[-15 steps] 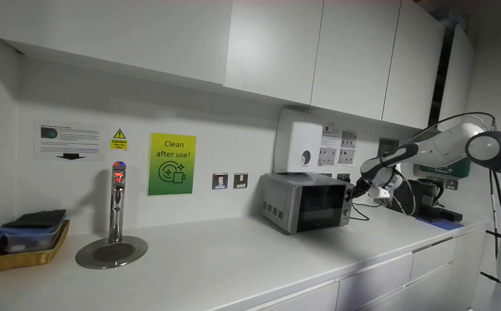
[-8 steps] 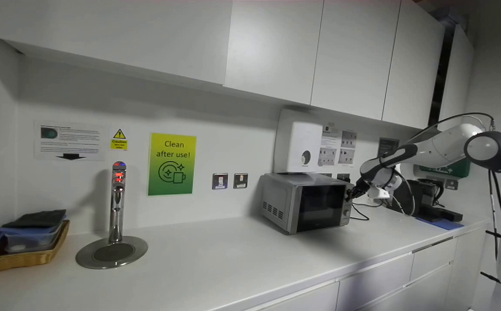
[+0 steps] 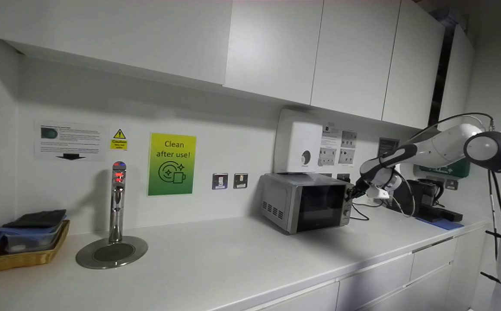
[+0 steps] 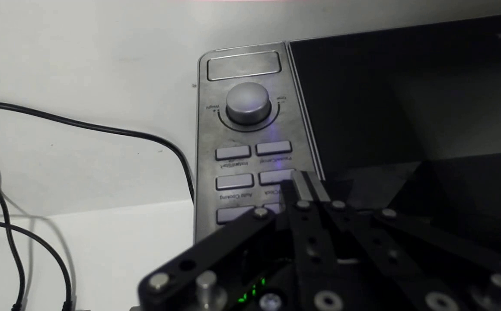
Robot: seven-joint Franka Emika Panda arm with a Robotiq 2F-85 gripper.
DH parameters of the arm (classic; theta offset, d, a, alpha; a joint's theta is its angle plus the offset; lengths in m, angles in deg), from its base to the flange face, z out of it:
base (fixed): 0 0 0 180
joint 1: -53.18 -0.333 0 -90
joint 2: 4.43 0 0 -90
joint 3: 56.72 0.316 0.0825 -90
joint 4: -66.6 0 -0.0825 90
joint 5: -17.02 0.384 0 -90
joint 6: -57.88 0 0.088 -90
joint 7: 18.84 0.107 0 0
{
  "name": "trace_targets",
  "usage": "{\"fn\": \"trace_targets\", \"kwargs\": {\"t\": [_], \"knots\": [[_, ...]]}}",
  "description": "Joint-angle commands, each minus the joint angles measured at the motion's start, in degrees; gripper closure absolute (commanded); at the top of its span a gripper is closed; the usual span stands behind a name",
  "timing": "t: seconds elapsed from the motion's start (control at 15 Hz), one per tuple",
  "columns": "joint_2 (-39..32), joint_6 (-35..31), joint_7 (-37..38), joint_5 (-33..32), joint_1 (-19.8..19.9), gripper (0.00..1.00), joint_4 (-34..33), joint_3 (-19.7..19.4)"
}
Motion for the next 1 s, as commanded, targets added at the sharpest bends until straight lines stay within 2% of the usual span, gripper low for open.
{"fn": "trace_targets", "kwargs": {"t": [0.0,0.47,0.67,0.93], "knots": [[-2.97,-1.70,3.23,-0.78,-0.21,1.00,-4.47,-0.12],[-4.65,-0.83,6.93,-3.54,-0.22,1.00,-6.56,-0.30],[-2.86,-0.45,7.29,-6.01,-0.07,1.00,-4.41,-0.54],[0.20,-0.41,4.09,-8.58,0.37,1.00,-0.78,-0.70]]}}
